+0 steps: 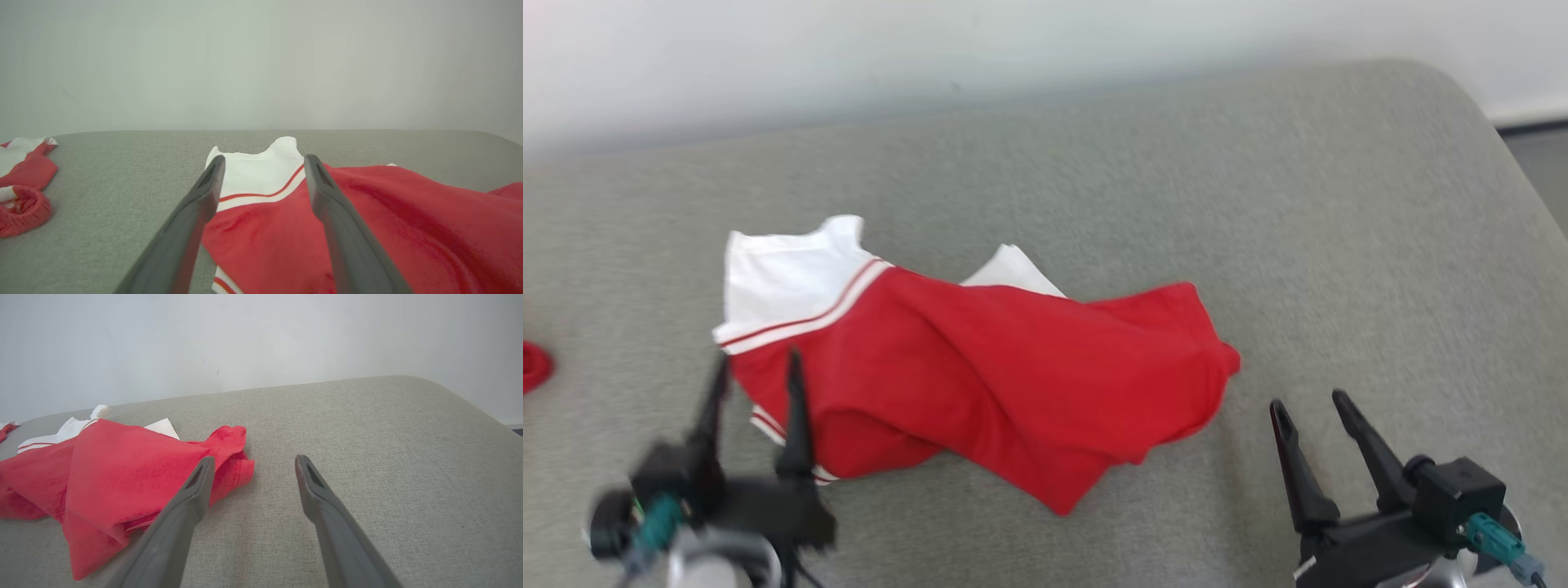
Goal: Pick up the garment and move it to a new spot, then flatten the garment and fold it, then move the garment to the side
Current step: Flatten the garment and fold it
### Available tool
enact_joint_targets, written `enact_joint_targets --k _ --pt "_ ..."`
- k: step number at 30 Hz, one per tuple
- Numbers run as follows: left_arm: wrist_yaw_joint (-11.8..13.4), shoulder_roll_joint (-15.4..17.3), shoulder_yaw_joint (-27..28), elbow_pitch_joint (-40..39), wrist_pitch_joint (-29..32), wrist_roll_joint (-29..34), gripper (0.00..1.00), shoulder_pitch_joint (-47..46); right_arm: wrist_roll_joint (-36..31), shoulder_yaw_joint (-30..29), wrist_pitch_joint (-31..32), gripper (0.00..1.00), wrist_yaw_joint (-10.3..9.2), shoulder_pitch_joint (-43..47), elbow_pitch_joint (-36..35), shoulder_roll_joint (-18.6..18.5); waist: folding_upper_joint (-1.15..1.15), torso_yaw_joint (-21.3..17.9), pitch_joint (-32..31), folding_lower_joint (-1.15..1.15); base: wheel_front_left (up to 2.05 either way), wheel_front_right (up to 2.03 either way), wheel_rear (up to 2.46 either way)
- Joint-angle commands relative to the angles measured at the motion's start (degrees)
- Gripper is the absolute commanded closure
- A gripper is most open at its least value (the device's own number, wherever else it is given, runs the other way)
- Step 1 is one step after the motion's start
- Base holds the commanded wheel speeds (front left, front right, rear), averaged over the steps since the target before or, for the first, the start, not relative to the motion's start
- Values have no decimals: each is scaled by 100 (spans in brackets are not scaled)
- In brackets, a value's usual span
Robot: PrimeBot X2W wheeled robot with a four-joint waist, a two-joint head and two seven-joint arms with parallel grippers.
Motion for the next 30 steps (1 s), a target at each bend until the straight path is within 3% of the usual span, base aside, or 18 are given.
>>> enact_joint_targets --k 1,11,17,24,30 --pt "-10 -35 -4 -114 -16 77 0 193 44 -13 41 0 5 96 24 -18 1 322 -338 1 0 0 0" --pt "-213 -449 10 -1224 -18 184 0 1818 261 -163 398 0 5 458 179 -59 1 643 -833 1 0 0 0" --pt "-278 -561 77 -1409 -19 222 0 2352 394 -319 687 0 5 505 214 -88 1 791 -1028 1 0 0 0" --pt "-334 -610 118 -1494 -19 332 0 2426 647 -616 1995 0 5 -325 300 -272 1 903 -1044 1 0 0 0" --pt "-377 -625 40 -1493 -19 449 0 2377 919 -711 3034 0 5 -1224 812 -437 1 1050 -866 1 0 0 0"
